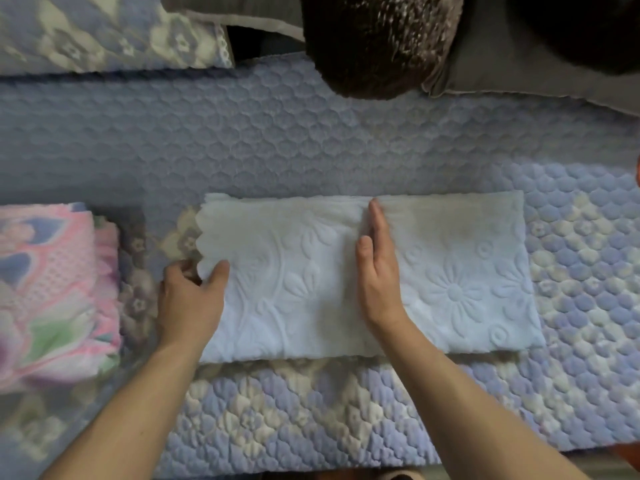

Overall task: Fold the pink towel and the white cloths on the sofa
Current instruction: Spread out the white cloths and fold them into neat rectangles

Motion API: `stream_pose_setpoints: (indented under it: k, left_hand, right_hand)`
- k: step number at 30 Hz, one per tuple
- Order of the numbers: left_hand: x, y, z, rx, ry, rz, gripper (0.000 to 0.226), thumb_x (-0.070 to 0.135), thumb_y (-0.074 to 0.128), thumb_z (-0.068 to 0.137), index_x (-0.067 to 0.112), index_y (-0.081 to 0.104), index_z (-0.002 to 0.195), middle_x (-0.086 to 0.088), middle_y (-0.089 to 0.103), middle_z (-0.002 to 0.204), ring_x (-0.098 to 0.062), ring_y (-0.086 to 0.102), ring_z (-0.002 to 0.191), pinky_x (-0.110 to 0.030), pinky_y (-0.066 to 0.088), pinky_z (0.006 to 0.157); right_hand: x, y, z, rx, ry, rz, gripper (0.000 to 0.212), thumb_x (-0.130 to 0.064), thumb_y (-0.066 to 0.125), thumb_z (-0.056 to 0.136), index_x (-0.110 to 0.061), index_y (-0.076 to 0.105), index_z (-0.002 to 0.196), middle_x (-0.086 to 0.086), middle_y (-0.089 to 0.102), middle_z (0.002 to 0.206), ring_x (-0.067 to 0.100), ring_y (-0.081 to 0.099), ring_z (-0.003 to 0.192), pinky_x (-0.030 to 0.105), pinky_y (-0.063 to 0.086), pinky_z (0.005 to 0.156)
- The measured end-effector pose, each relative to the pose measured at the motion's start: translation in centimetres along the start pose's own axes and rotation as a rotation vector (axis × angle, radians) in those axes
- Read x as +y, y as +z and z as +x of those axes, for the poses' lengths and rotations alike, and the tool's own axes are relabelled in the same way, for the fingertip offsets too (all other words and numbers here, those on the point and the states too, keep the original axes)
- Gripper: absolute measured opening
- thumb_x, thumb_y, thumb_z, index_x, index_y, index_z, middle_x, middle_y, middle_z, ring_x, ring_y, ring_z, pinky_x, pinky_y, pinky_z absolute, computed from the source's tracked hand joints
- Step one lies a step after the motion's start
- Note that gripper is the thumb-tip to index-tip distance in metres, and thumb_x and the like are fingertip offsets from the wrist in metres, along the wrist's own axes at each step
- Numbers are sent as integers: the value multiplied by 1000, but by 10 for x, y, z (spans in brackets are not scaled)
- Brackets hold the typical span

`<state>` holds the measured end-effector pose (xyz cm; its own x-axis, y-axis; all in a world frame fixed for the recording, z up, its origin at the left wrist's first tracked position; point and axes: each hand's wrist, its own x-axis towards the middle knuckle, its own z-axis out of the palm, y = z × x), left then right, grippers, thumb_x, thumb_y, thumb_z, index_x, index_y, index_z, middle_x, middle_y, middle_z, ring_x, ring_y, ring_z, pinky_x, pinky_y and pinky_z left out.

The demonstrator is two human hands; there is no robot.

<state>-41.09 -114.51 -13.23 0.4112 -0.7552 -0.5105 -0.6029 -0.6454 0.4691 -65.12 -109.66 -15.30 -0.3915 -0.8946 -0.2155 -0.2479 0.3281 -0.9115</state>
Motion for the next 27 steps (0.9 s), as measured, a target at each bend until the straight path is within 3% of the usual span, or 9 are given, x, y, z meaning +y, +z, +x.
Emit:
stream_pose_setpoints:
  k: [4,6,8,11,16,19,22,24,27]
  left_hand:
    - [3,-7,3,-197,-112,-195,46,53,73,84,20,63,114,1,72,105,-24,69,96,-41,55,88]
    - [7,-14,-3,-402,-212,-424,24,33,71,91,20,68,111,-5,77,105,-28,74,94,-41,57,83]
    - [18,-25,-12,-592,-229,-580,25,18,68,92,15,69,116,-9,76,109,-28,74,98,-39,59,80]
    - [46,-40,-37,-843,-80,-689,63,16,84,74,10,60,132,-13,71,123,-28,69,112,-36,61,83]
    - [114,-14,-110,-935,252,-498,63,13,74,73,13,50,132,-7,70,121,-19,67,113,-29,56,86]
    - [143,45,-164,-1042,361,-341,67,32,75,71,43,41,127,10,70,116,-12,69,106,-38,59,86]
    - [158,92,-194,-1151,377,-332,63,38,70,76,47,44,133,12,70,108,-10,68,106,-44,52,101]
    - [158,106,-199,-1126,355,-418,67,22,63,86,32,41,148,9,69,113,-8,66,109,-33,49,104]
    - [137,115,-188,-508,698,-170,49,15,52,90,16,57,139,1,65,127,-13,59,121,-27,44,107]
  right_hand:
    - [5,2,-6,-6,-28,6,60,-46,32,101,-21,27,155,0,25,166,6,20,152,32,18,126]
    - [10,7,2,-4,-1,-83,67,-49,34,99,-13,31,155,3,27,164,9,22,152,37,20,126]
    - [6,9,5,-10,41,-84,71,-52,36,97,-11,33,155,3,28,164,10,24,151,36,21,125]
    - [-21,-9,6,-60,257,166,79,-65,46,91,-20,36,155,-7,34,161,4,31,147,34,24,125]
    - [-88,-91,-2,-423,526,653,92,-68,61,80,-24,34,156,1,39,160,19,45,141,42,35,118]
    - [-110,-146,-7,-466,443,566,62,-47,61,92,-16,50,144,13,58,142,29,56,125,50,42,106]
    - [-92,-188,1,-229,398,253,15,-11,66,95,-13,69,110,13,74,101,26,70,93,41,56,83]
    - [-63,-209,6,-150,431,152,15,-4,67,91,-14,72,101,12,74,94,31,71,86,48,57,82]
    - [-30,-222,14,-42,433,25,23,-14,67,87,-24,71,108,7,76,104,31,73,97,54,58,88]
